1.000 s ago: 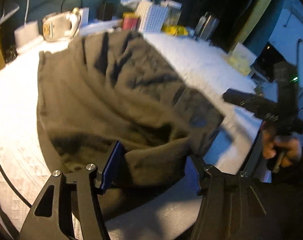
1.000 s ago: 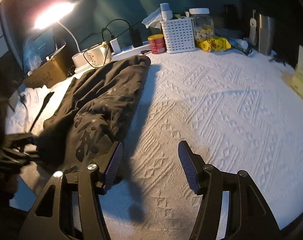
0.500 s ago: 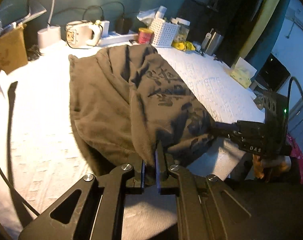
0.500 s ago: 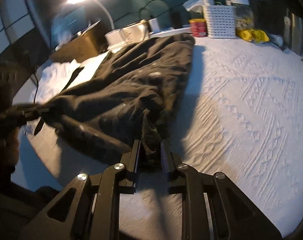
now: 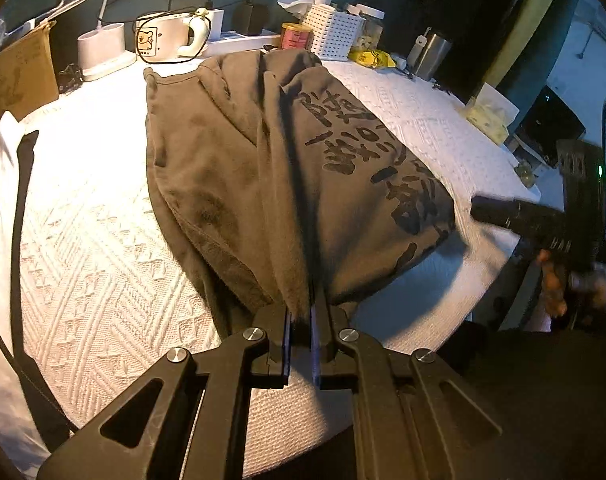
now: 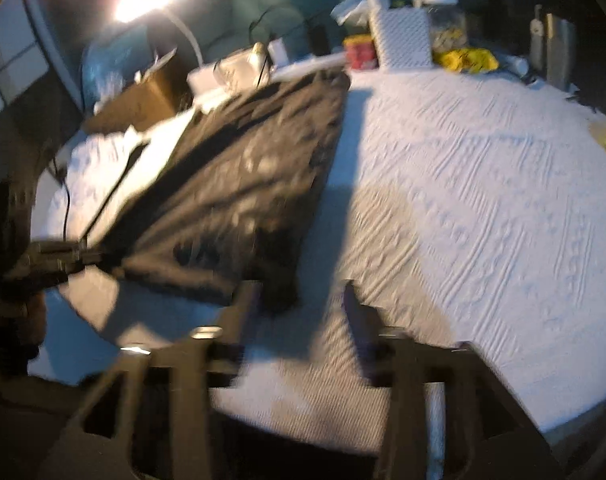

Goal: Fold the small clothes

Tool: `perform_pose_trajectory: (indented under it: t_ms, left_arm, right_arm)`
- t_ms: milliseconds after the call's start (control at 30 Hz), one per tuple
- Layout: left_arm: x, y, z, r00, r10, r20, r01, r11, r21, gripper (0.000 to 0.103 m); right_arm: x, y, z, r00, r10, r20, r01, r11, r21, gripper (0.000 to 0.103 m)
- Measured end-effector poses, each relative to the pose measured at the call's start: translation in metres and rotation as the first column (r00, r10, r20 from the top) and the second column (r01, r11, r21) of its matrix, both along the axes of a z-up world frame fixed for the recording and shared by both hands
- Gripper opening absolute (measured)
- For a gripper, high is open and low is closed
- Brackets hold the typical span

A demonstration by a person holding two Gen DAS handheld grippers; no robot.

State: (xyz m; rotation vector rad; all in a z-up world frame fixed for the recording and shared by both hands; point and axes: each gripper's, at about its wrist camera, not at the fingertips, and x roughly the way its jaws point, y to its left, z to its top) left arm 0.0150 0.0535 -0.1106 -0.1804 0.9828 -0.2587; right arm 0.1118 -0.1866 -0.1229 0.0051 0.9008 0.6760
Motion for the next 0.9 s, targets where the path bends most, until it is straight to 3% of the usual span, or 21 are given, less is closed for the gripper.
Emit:
perform_pose_trajectory:
  t_ms: [200,233,267,467,733,900]
  left_arm:
    - [0.002,-0.002,-0.005,1.0,0.013,-0.01,-0.013,1.0,-0.001,0.006]
    - [0.002,-0.002,-0.005,1.0,0.015,-0.01,-0.015,1.0,0.0,0.006]
    - [0.002,-0.002,-0.006,1.0,0.02,-0.008,-0.02,1.0,-0.001,0.006]
    - [0.003,-0.002,-0.009,1.0,0.018,-0.012,-0.019,1.0,-0.005,0.009]
    - [0.003,-0.018,-0.007,0.999,-0.023,-0.048,0.022,0.999,-0.028,0.01]
    - [-0.003,-0.021,-0.004,0.995,-0.053,-0.08,0.051,0.998,-0.021,0.01]
  right_arm:
    - [0.017,0.018,-0.018,1.0,0.017,0.006,-0.017,0.999,0.049,0.058]
    - [0.017,0.023,-0.026,0.999,0.048,-0.022,-0.047,0.997,0.061,0.05]
    - [0.013,0.026,-0.027,0.999,0.043,0.005,-0.043,0.997,0.065,0.037]
    - [0.001,0.023,-0.028,0.999,0.046,-0.02,-0.045,0.996,0.074,0.013]
    - [-0.02,-0.005,-0.027,0.999,-0.026,-0.046,0.03,0.997,0.069,0.009]
    - [-0.029,-0.01,-0.028,0.999,-0.017,-0.046,0.02,0.998,0.066,0.01]
